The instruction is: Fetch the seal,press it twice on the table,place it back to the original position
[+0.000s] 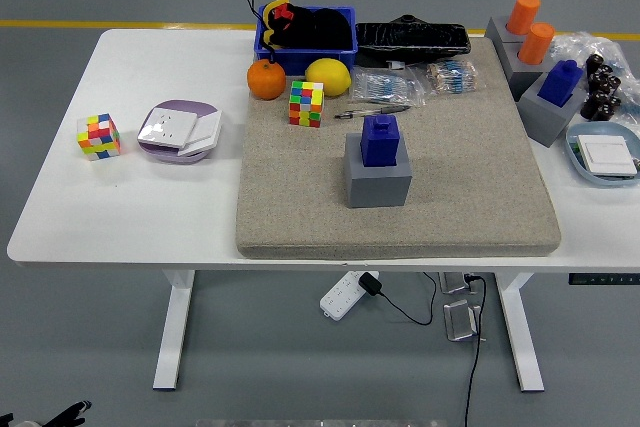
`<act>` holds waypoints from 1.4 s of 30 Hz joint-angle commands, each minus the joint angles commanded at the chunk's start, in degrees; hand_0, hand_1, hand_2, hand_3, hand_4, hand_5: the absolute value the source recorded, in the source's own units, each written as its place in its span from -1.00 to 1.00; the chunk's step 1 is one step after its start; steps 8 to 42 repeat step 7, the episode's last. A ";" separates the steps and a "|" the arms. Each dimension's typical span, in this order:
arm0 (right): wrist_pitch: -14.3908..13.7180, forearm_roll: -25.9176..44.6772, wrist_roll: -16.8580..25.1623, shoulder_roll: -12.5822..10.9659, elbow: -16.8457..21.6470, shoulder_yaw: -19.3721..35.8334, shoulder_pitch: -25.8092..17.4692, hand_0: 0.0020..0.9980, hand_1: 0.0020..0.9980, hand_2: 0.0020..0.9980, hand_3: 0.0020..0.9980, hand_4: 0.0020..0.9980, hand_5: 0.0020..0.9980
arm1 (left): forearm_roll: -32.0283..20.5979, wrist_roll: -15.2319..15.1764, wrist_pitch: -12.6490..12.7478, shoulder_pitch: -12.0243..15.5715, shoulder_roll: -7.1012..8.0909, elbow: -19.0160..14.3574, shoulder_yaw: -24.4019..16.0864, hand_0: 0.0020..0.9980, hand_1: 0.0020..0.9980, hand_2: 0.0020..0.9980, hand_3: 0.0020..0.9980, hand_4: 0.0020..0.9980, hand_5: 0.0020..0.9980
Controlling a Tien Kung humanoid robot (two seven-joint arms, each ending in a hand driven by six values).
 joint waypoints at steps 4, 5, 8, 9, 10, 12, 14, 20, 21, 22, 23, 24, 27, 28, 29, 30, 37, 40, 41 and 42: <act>-0.02 -0.05 -0.05 0.21 0.01 0.22 -0.20 0.74 0.65 0.67 0.74 1.00 -0.12 | 0.57 0.08 0.08 0.14 -0.11 0.00 -0.60 0.63 0.58 0.53 0.61 0.39 -0.16; -0.02 -0.04 -0.06 0.25 0.03 0.21 -0.18 0.74 0.65 0.67 0.74 1.00 -0.12 | 0.63 0.07 0.09 0.13 -0.13 0.00 -0.73 0.63 0.58 0.53 0.61 0.39 -0.16; -0.01 -0.08 -0.07 0.28 0.03 0.28 -0.12 0.74 0.65 0.67 0.74 1.00 -0.12 | 1.03 0.14 0.11 0.07 -0.14 0.00 -1.14 0.63 0.58 0.53 0.61 0.39 -0.16; -0.01 -0.08 -0.07 0.28 0.03 0.28 -0.12 0.74 0.65 0.67 0.74 1.00 -0.12 | 1.03 0.14 0.11 0.07 -0.14 0.00 -1.14 0.63 0.58 0.53 0.61 0.39 -0.16; -0.01 -0.08 -0.07 0.28 0.03 0.28 -0.12 0.74 0.65 0.67 0.74 1.00 -0.12 | 1.03 0.14 0.11 0.07 -0.14 0.00 -1.14 0.63 0.58 0.53 0.61 0.39 -0.16; -0.01 -0.08 -0.07 0.28 0.03 0.28 -0.12 0.74 0.65 0.67 0.74 1.00 -0.12 | 1.03 0.14 0.11 0.07 -0.14 0.00 -1.14 0.63 0.58 0.53 0.61 0.39 -0.16; -0.01 -0.08 -0.07 0.28 0.03 0.28 -0.12 0.74 0.65 0.67 0.74 1.00 -0.12 | 1.03 0.14 0.11 0.07 -0.14 0.00 -1.14 0.63 0.58 0.53 0.61 0.39 -0.16; -0.01 -0.08 -0.07 0.28 0.03 0.28 -0.12 0.74 0.65 0.67 0.74 1.00 -0.12 | 1.03 0.14 0.11 0.07 -0.14 0.00 -1.14 0.63 0.58 0.53 0.61 0.39 -0.16; -0.01 -0.08 -0.07 0.28 0.03 0.28 -0.12 0.74 0.65 0.67 0.74 1.00 -0.12 | 1.03 0.14 0.11 0.07 -0.14 0.00 -1.14 0.63 0.58 0.53 0.61 0.39 -0.16; -0.01 -0.08 -0.07 0.28 0.03 0.28 -0.12 0.74 0.65 0.67 0.74 1.00 -0.12 | 1.03 0.14 0.11 0.07 -0.14 0.00 -1.14 0.63 0.58 0.53 0.61 0.39 -0.16; -0.01 -0.08 -0.07 0.28 0.03 0.28 -0.12 0.74 0.65 0.67 0.74 1.00 -0.12 | 1.03 0.14 0.11 0.07 -0.14 0.00 -1.14 0.63 0.58 0.53 0.61 0.39 -0.16; -0.01 -0.08 -0.07 0.28 0.03 0.28 -0.12 0.74 0.65 0.67 0.74 1.00 -0.12 | 1.03 0.14 0.11 0.07 -0.14 0.00 -1.14 0.63 0.58 0.53 0.61 0.39 -0.16; -0.01 -0.08 -0.07 0.28 0.03 0.28 -0.12 0.74 0.65 0.67 0.74 1.00 -0.12 | 1.03 0.14 0.11 0.07 -0.14 0.00 -1.14 0.63 0.58 0.53 0.61 0.39 -0.16; -0.01 -0.08 -0.07 0.28 0.03 0.28 -0.12 0.74 0.65 0.67 0.74 1.00 -0.12 | 1.03 0.14 0.11 0.07 -0.14 0.00 -1.14 0.63 0.58 0.53 0.61 0.39 -0.16; -0.01 -0.08 -0.07 0.28 0.03 0.28 -0.12 0.74 0.65 0.67 0.74 1.00 -0.12 | 1.03 0.14 0.11 0.07 -0.14 0.00 -1.14 0.63 0.58 0.53 0.61 0.39 -0.16; -0.01 -0.08 -0.07 0.28 0.03 0.28 -0.12 0.74 0.65 0.67 0.74 1.00 -0.12 | 1.03 0.14 0.11 0.07 -0.14 0.00 -1.14 0.63 0.58 0.53 0.61 0.39 -0.16; -0.01 -0.08 -0.07 0.28 0.03 0.28 -0.12 0.74 0.65 0.67 0.74 1.00 -0.12 | 1.03 0.14 0.11 0.07 -0.14 0.00 -1.14 0.63 0.58 0.53 0.61 0.39 -0.16; -0.01 -0.08 -0.07 0.28 0.03 0.28 -0.12 0.74 0.65 0.67 0.74 1.00 -0.12 | 1.03 0.14 0.11 0.07 -0.14 0.00 -1.14 0.63 0.58 0.53 0.61 0.39 -0.16; -0.01 -0.08 -0.07 0.28 0.03 0.28 -0.12 0.74 0.65 0.67 0.74 1.00 -0.12 | 1.03 0.14 0.11 0.07 -0.14 0.00 -1.14 0.63 0.58 0.53 0.61 0.39 -0.16; -0.01 -0.08 -0.07 0.28 0.03 0.28 -0.12 0.74 0.65 0.67 0.74 1.00 -0.12 | 1.03 0.14 0.11 0.07 -0.14 0.00 -1.14 0.63 0.58 0.53 0.61 0.39 -0.16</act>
